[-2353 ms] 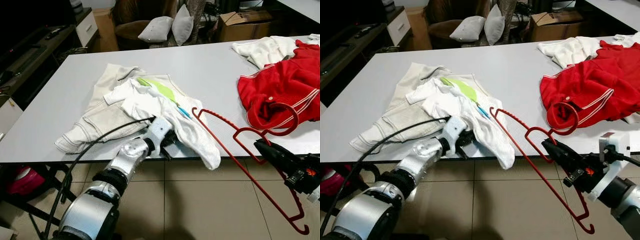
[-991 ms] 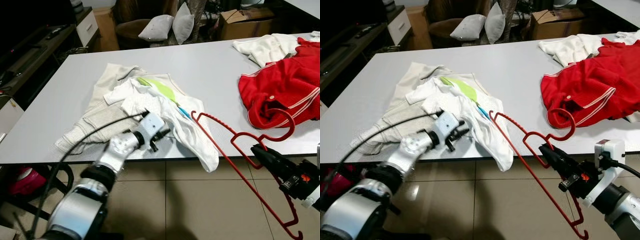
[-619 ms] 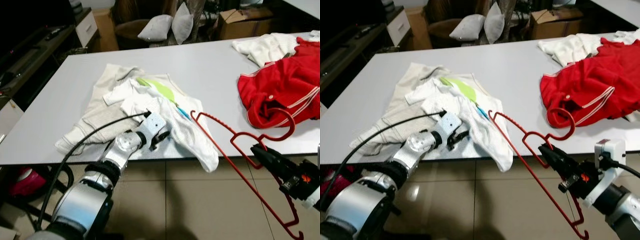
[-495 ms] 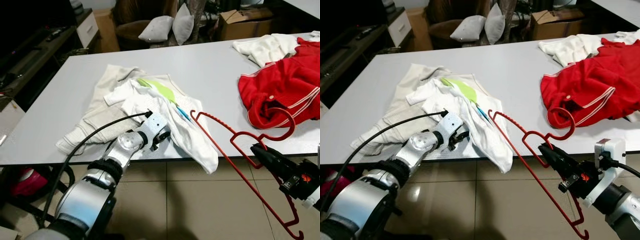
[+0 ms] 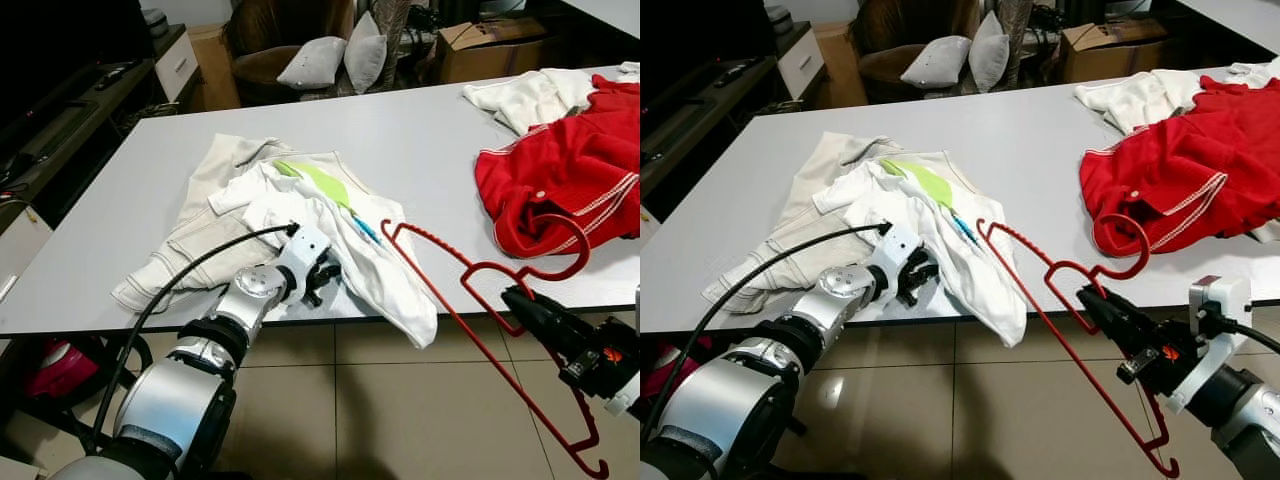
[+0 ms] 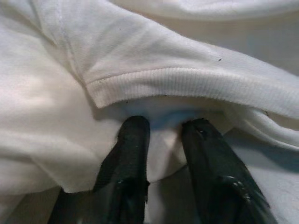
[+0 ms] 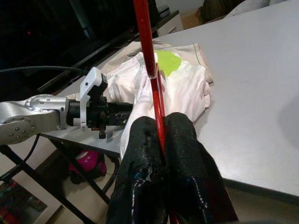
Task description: Hang hanger
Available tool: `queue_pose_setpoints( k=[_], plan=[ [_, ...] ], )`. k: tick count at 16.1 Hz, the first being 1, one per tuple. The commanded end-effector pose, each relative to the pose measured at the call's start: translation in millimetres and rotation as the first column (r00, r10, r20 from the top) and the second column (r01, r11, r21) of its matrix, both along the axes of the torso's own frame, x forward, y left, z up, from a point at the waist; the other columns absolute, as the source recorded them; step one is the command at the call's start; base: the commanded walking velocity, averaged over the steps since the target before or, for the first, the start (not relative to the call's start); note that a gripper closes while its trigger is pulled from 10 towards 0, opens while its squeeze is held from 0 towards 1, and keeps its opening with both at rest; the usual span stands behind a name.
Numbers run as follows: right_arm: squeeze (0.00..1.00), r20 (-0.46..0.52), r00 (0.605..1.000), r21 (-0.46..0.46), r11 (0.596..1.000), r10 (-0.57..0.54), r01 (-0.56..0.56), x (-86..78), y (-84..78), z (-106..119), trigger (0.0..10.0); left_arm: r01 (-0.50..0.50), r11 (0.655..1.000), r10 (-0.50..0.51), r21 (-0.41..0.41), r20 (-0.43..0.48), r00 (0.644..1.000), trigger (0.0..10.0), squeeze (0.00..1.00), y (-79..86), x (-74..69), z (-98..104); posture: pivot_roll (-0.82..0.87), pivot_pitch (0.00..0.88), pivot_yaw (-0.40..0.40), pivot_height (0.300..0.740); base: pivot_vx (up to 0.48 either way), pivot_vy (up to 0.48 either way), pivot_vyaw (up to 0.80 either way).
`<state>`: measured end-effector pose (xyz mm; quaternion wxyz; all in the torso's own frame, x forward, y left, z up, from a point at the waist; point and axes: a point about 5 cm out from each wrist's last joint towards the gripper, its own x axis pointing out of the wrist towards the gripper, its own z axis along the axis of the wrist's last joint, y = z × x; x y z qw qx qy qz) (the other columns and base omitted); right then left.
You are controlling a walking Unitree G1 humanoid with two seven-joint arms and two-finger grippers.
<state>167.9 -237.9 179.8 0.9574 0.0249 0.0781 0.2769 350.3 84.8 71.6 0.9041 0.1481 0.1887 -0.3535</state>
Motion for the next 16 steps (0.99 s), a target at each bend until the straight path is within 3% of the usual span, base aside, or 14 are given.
queue_pose_setpoints(
  k=[1, 3, 7, 11, 12, 13, 15, 16],
  plan=[
    [0.0, 0.005, 1.0, 0.012, 1.0, 0.013, -0.013, 2.3, 2.6, 1.2, 10.0, -0.009, 1.0, 0.009, 0.008, -0.015, 1.0, 0.0, 0.0, 5.9, 0.7, -0.8, -0.23, 0.0, 0.169, 0.74, 0.0, 0.0, 0.0],
    [0.0, 0.007, 1.0, 0.016, 1.0, 0.013, -0.013, 2.3, 4.9, -0.2, 10.0, -0.002, 1.0, 0.002, 0.003, 0.004, 1.0, 0.0, 0.0, 8.1, 1.9, 1.9, -0.22, 0.0, 0.182, 0.74, 0.0, 0.0, 0.0],
    [0.0, 0.014, 1.0, 0.049, 0.999, -0.002, 0.001, -1.9, 5.2, -0.2, 10.0, -0.019, 0.996, 0.026, -0.089, 0.076, 0.997, 0.0, 0.0, 16.5, 13.3, 24.3, -0.19, 0.0, 0.185, 0.74, 0.0, 0.0, 0.0],
    [0.0, 0.033, 0.998, 0.115, 0.992, 0.05, -0.054, -2.3, 16.0, 3.0, 10.0, -0.027, 0.984, 0.067, -0.178, 0.219, 0.973, 0.0, 0.0, 36.6, 30.9, 69.3, -0.15, 0.002, 0.172, 0.74, 0.0, 0.0, 0.0],
    [0.0, 0.036, 0.996, 0.114, 0.989, 0.086, -0.09, -1.9, 20.8, 3.8, 10.0, -0.02, 0.977, 0.079, -0.212, 0.277, 0.958, 0.0, 0.0, 44.5, 36.7, 90.9, -0.14, 0.006, 0.172, 0.74, 0.0, 0.0, 0.0],
    [0.0, 0.039, 0.993, 0.119, 0.987, 0.108, -0.112, -2.9, 24.3, 5.1, 10.0, 0.01, 0.98, 0.051, -0.2, 0.296, 0.954, 0.0, 0.0, 47.4, 36.9, 97.3, -0.13, 0.007, 0.173, 0.74, 0.0, 0.0, 0.0],
    [0.0, 0.039, 0.993, 0.117, 0.987, 0.111, -0.114, -3.9, 25.4, 5.3, 10.0, 0.037, 0.987, 0.012, -0.158, 0.303, 0.953, 0.0, 0.0, 49.3, 34.2, 95.5, -0.14, 0.002, 0.173, 0.74, 0.0, 0.0, 0.0],
    [0.0, 0.05, 0.992, 0.114, 0.986, 0.12, -0.125, -5.4, 29.1, 7.6, 10.0, 0.022, 0.984, 0.033, -0.176, 0.301, 0.953, 0.0, 0.0, 53.9, 32.1, 94.8, -0.14, 0.0, 0.174, 0.74, 0.0, 0.0, 0.0]
  ],
)
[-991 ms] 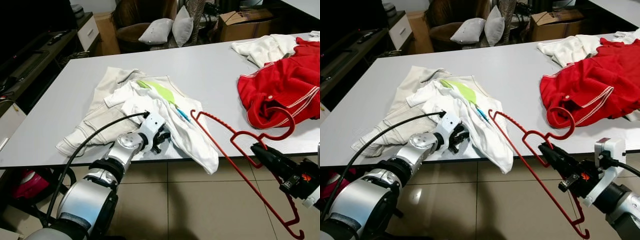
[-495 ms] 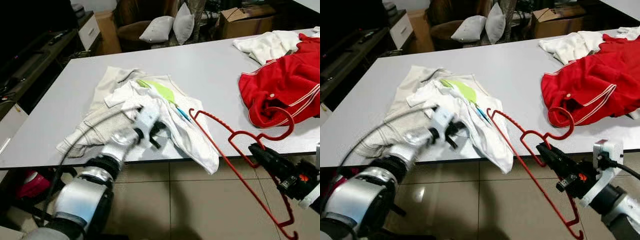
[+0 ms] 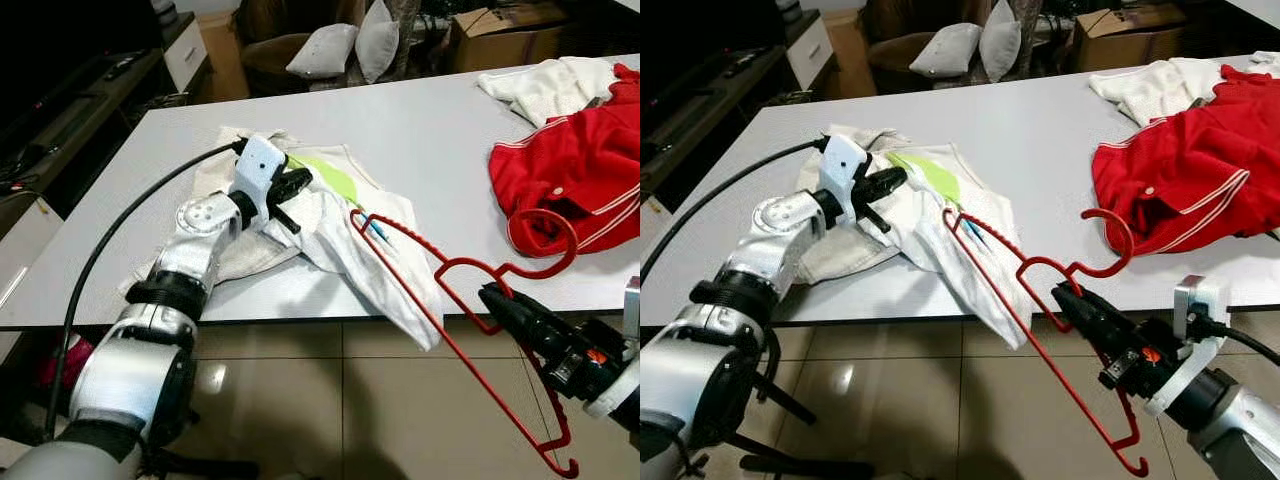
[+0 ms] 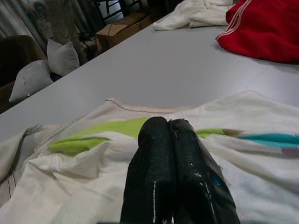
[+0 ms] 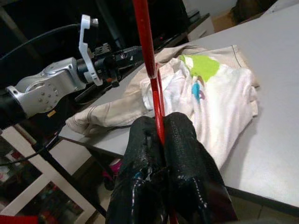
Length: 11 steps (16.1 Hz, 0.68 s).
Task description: Hang hanger
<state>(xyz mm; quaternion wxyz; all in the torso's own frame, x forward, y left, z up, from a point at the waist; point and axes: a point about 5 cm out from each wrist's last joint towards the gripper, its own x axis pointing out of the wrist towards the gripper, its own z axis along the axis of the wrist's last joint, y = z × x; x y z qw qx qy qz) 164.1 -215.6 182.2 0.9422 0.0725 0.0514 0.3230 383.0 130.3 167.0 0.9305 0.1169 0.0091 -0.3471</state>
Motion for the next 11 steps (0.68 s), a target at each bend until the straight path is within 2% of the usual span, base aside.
queue_pose_setpoints(
  k=[1, 2, 3, 4, 5, 6, 7, 8, 11],
  plan=[
    [0.0, 0.021, 0.999, 0.003, 0.999, 0.044, -0.044, -2.8, 8.8, 5.4, 10.0, -0.021, 1.0, 0.021, 0.017, -0.016, 1.0, 0.0, 0.0, 10.2, -1.6, -3.0, -0.14, 0.0, 0.175, 0.74, 0.0, 0.0, 0.0],
    [0.0, 0.003, 0.996, -0.004, 0.996, 0.092, -0.092, -7.6, 14.4, 5.1, 10.0, -0.015, 0.992, 0.023, 0.124, -0.058, 0.998, 0.0, 0.0, 14.7, -6.7, -18.9, -0.14, 0.0, 0.177, 0.74, 0.0, 0.0, 0.0],
    [0.0, -0.024, 0.987, -0.011, 0.987, 0.159, -0.159, -14.8, 22.1, 4.5, 10.0, 0.007, 0.966, 0.019, 0.26, -0.096, 0.995, 1.0, 0.0, 21.3, -14.3, -38.1, -0.14, 0.0, 0.183, 0.74, 0.0, 0.0, 0.0],
    [0.0, -0.073, 0.972, -0.039, 0.973, 0.225, -0.229, -22.7, 27.4, 1.5, 10.0, 0.009, 0.925, 0.033, 0.38, -0.103, 0.994, 10.0, 0.0, 28.7, -20.5, -52.7, -0.15, 0.0, 0.191, 0.74, 0.0, 0.0, 0.0],
    [0.0, -0.129, 0.965, -0.105, 0.965, 0.228, -0.242, -23.9, 25.6, -6.1, 10.0, 0.02, 0.924, 0.036, 0.381, -0.137, 0.99, 10.0, 0.0, 30.5, -26.2, -63.2, -0.17, 0.0, 0.194, 0.74, 0.0, 0.0, 0.0],
    [0.0, -0.162, 0.969, -0.15, 0.966, 0.184, -0.209, -20.5, 21.5, -11.9, 10.0, 0.028, 0.922, 0.033, 0.387, -0.15, 0.988, 10.0, 0.0, 31.0, -29.7, -68.4, -0.16, 0.0, 0.186, 0.74, 0.0, 0.0, 0.0],
    [0.0, -0.162, 0.975, -0.163, 0.97, 0.152, -0.178, -16.9, 19.2, -13.7, 10.0, 0.034, 0.921, 0.028, 0.387, -0.152, 0.988, 10.0, 0.0, 30.8, -30.8, -69.2, -0.16, 0.0, 0.181, 0.74, 0.0, 0.0, 0.0],
    [0.0, -0.144, 0.989, -0.206, 0.977, 0.03, -0.06, -3.9, 6.2, -15.9, 10.0, 0.035, 0.925, 0.024, 0.377, -0.15, 0.988, 10.0, 0.0, 28.3, -32.6, -70.5, -0.17, 0.0, 0.169, 0.74, 0.0, 0.0, 0.0],
    [0.0, -0.107, 0.985, -0.27, 0.957, -0.137, 0.104, 8.0, -21.3, -11.5, 10.0, 0.052, 0.927, -0.006, 0.372, -0.122, 0.992, 10.0, 0.0, 20.1, -37.4, -73.1, -0.16, 0.0, 0.138, 0.74, 0.0, 0.0, 0.0]
  ],
)
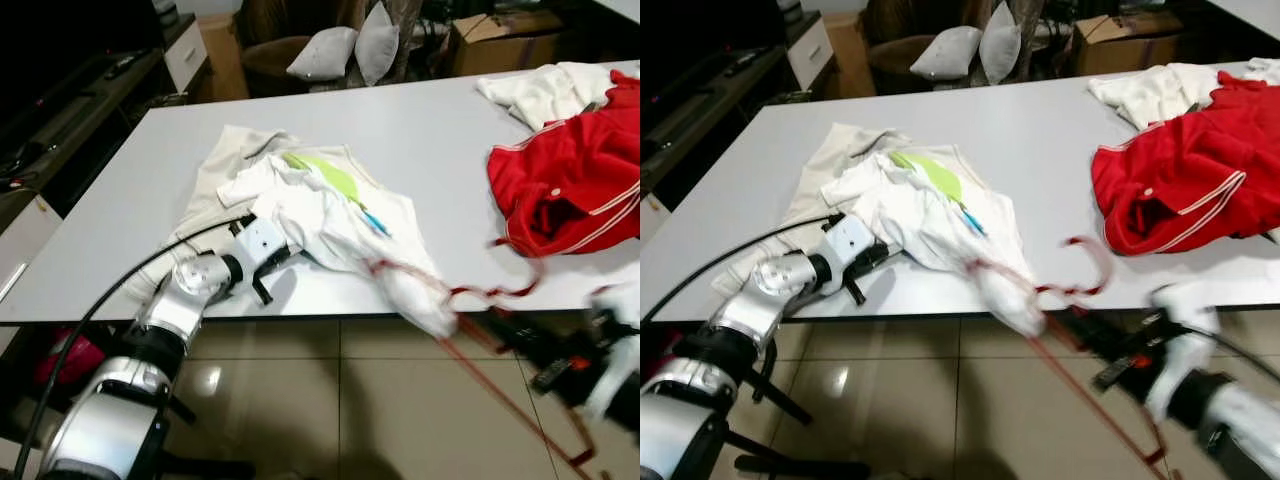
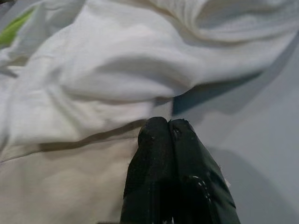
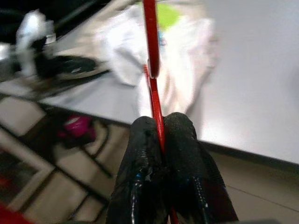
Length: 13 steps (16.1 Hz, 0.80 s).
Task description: Hang hanger
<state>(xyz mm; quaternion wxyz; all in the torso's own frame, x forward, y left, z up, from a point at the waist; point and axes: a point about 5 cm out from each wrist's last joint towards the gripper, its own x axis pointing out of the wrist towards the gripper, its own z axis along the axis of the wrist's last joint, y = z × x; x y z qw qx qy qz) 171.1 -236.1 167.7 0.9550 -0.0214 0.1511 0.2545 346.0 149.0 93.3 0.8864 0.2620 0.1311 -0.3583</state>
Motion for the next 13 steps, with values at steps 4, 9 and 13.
queue_pose_setpoints(
  k=[4, 9, 13],
  plan=[
    [0.0, 0.088, 0.991, -0.002, 0.995, -0.099, 0.1, 13.7, -22.1, 15.5, 10.0, 0.081, 0.991, -0.074, -0.103, 0.069, 0.995, 10.0, 0.0, -34.6, -7.7, 3.0, -0.15, 0.0, 0.135, 0.74, 0.0, 0.0, 0.0],
    [0.0, 0.097, 0.994, 0.107, 0.994, -0.046, 0.036, 16.5, -11.1, 15.4, 10.0, 0.238, 0.954, -0.207, -0.183, 0.175, 0.963, 10.0, 1.0, -71.7, -17.9, 11.1, -0.14, 0.0, 0.107, 0.74, 0.0, 0.0, 0.0],
    [0.0, 0.09, 0.994, 0.146, 0.988, -0.064, 0.05, 20.4, -12.7, 14.2, 10.0, 0.308, 0.95, -0.291, -0.058, 0.204, 0.935, 10.0, 1.0, -91.6, -19.6, 2.8, -0.15, 0.0, 0.1, 0.74, 0.0, 0.0, 0.0]
  ],
)
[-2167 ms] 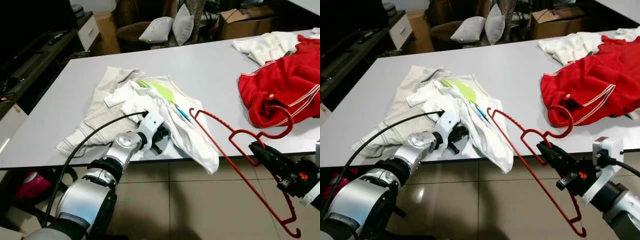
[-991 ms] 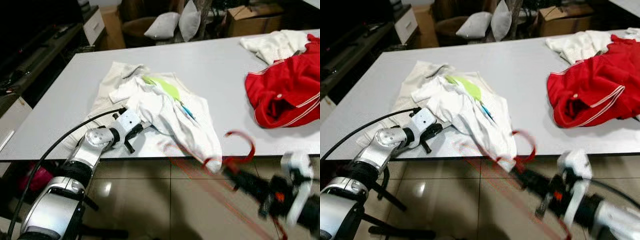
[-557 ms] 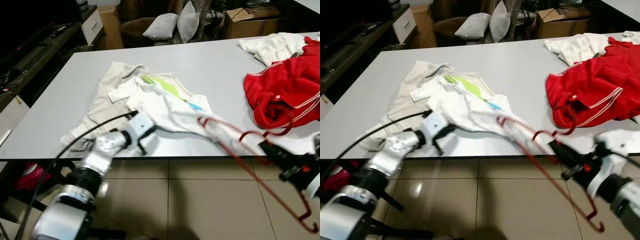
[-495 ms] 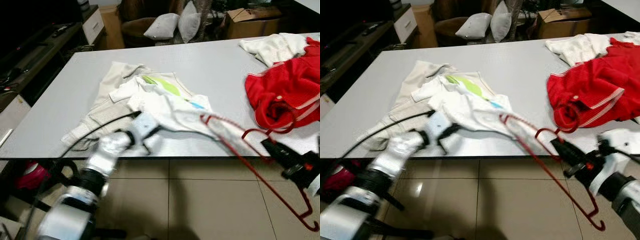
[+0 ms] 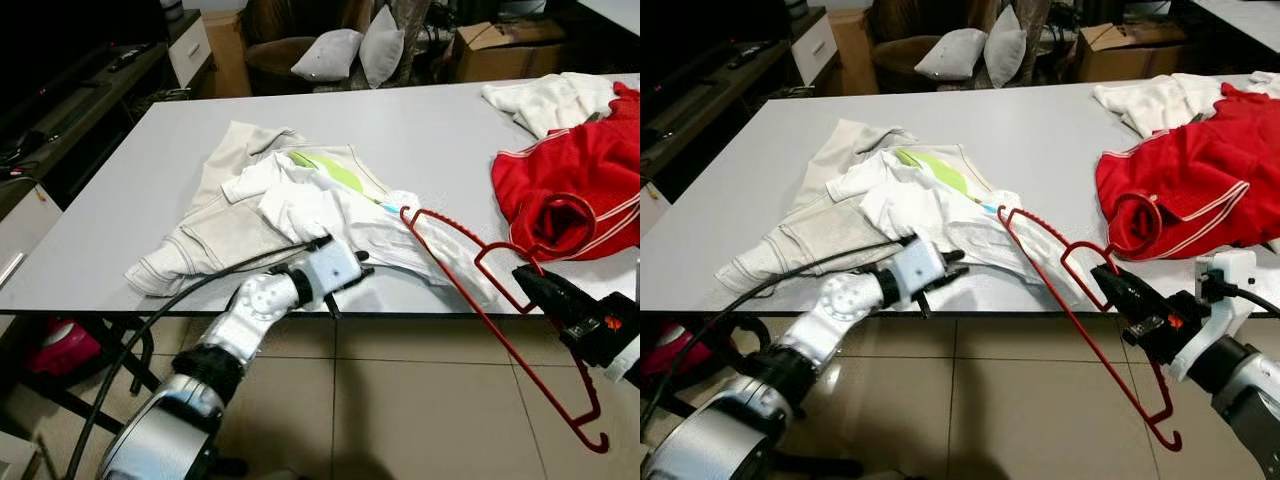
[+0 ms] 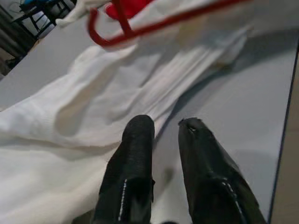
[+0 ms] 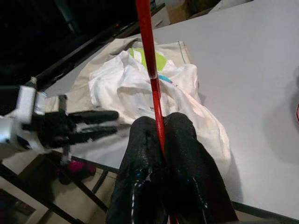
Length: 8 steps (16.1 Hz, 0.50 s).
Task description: Hang hanger
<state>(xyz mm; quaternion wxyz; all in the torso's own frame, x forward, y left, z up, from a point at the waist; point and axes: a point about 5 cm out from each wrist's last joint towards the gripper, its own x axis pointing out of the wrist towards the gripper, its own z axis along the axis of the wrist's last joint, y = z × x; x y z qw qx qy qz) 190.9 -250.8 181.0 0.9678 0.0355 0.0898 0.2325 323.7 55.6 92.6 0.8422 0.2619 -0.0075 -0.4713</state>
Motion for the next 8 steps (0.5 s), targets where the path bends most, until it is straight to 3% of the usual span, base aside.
queue_pose_setpoints(
  k=[1, 2, 3, 4, 6, 7, 8],
  plan=[
    [0.0, -0.001, 1.0, 0.008, 1.0, 0.005, -0.005, -0.4, 1.2, 0.7, 10.0, -0.009, 0.999, 0.007, 0.051, 0.039, 0.999, 10.0, 1.0, -1.4, 4.5, 1.3, -0.16, 0.0, 0.103, 0.74, 0.0, 0.0, 0.0],
    [0.0, -0.003, 1.0, 0.007, 1.0, 0.002, -0.002, -1.3, -0.1, 0.9, 10.0, -0.02, 0.996, 0.015, 0.086, 0.057, 0.998, 10.0, 1.0, -3.0, 6.1, -0.3, -0.17, 0.0, 0.106, 0.74, 0.0, 0.0, 0.0],
    [0.0, -0.002, 1.0, 0.006, 1.0, -0.001, 0.001, -2.5, -1.2, 1.8, 10.0, -0.058, 0.991, 0.049, 0.121, 0.077, 0.996, 10.0, 0.3, -2.5, 10.4, -1.1, -0.18, 0.0, 0.113, 0.74, 0.0, 0.0, 0.0],
    [0.0, -0.001, 1.0, 0.005, 1.0, -0.004, 0.004, -4.2, -2.1, 3.0, 10.0, -0.095, 0.986, 0.081, 0.137, 0.102, 0.991, 10.0, 0.0, -1.4, 15.2, 0.7, -0.19, 0.0, 0.117, 0.74, 0.0, 0.0, 0.0],
    [0.0, -0.002, 1.0, 0.001, 1.0, -0.012, 0.012, -6.4, -3.4, 3.6, 10.0, -0.106, 0.994, 0.103, 0.034, 0.081, 0.991, 10.0, 0.0, -2.7, 18.0, 9.1, -0.2, 0.0, 0.126, 0.74, 0.0, 0.0, 0.0],
    [0.0, -0.004, 1.0, 0.001, 1.0, -0.024, 0.024, -8.3, -4.7, 3.0, 10.0, -0.103, 0.99, 0.11, -0.092, 0.067, 0.992, 10.0, 0.0, -4.5, 18.9, 18.6, -0.2, 0.0, 0.128, 0.74, 0.0, 0.0, 0.0],
    [0.0, -0.005, 1.0, 0.005, 1.0, -0.025, 0.025, -8.9, -4.4, 2.4, 10.0, -0.116, 0.987, 0.124, -0.115, 0.067, 0.99, 10.0, 0.0, -3.6, 20.2, 20.9, -0.21, 0.0, 0.129, 0.74, 0.0, 0.0, 0.0]
  ],
)
